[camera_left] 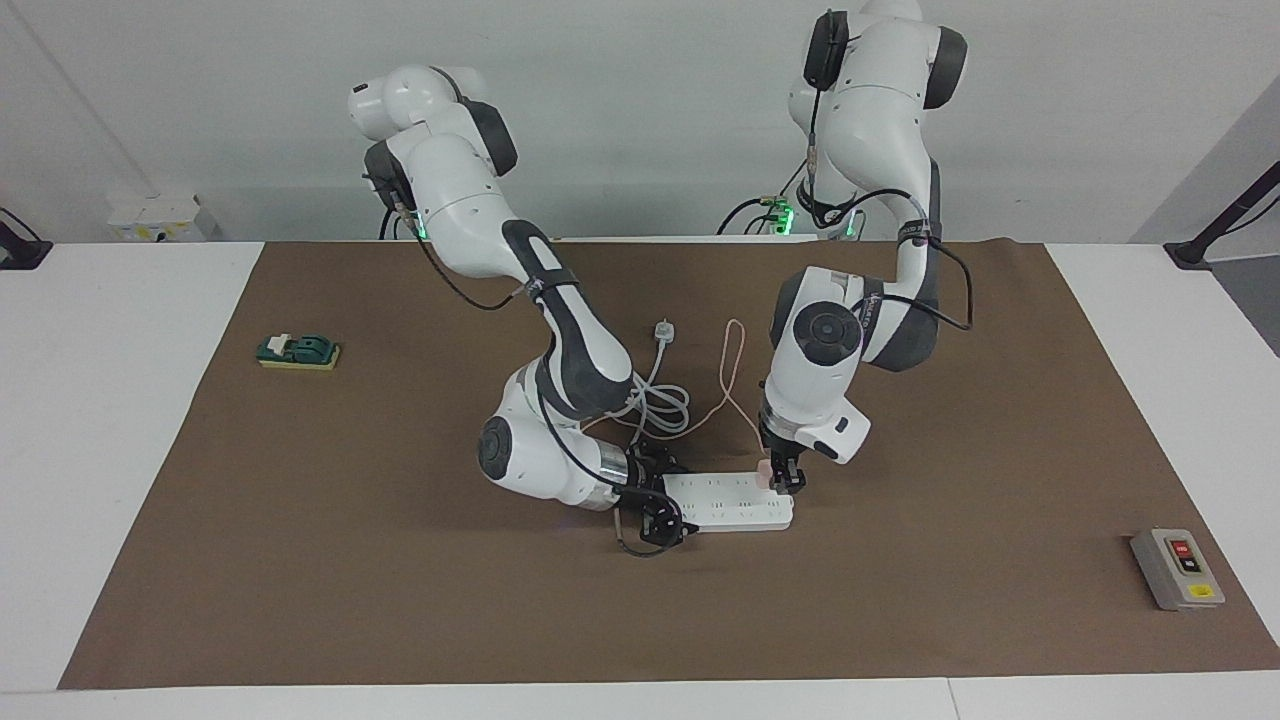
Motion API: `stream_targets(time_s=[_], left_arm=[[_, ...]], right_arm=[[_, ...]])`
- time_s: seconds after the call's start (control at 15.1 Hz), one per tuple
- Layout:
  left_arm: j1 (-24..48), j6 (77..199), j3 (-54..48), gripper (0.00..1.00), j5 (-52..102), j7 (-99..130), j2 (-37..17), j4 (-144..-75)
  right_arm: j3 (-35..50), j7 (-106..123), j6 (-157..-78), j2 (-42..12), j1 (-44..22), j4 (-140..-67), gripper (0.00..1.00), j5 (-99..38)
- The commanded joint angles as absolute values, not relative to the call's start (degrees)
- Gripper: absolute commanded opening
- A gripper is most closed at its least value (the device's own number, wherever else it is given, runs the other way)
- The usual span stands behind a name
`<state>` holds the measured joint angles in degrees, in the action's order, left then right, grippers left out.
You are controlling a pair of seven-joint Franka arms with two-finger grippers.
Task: Unplug charger and place it aside
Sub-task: 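Grip the pink charger with the left gripper and the strip with the right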
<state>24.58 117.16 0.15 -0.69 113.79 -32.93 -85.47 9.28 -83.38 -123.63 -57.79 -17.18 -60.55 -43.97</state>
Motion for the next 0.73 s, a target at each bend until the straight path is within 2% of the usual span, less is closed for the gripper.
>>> stream_targets(time_s=[0.0,0.46,0.66], left_arm=[[25.31,117.16,0.79,0.0,-1.14,112.68,-32.96,-85.52],[25.31,116.81,0.79,0.0,-1.23,110.75,-33.31,-84.82],[25.14,112.35,0.79,0.0,-1.14,109.43,-33.22,-82.27]], right_arm=[[9.67,-78.84,-127.26,-58.27,-17.23,-61.35,0.34,-44.65],[9.67,-78.84,-127.97,-58.36,-17.23,-61.35,0.34,-44.74],[9.67,-78.84,-127.97,-58.36,-17.23,-61.35,0.34,-44.74]])
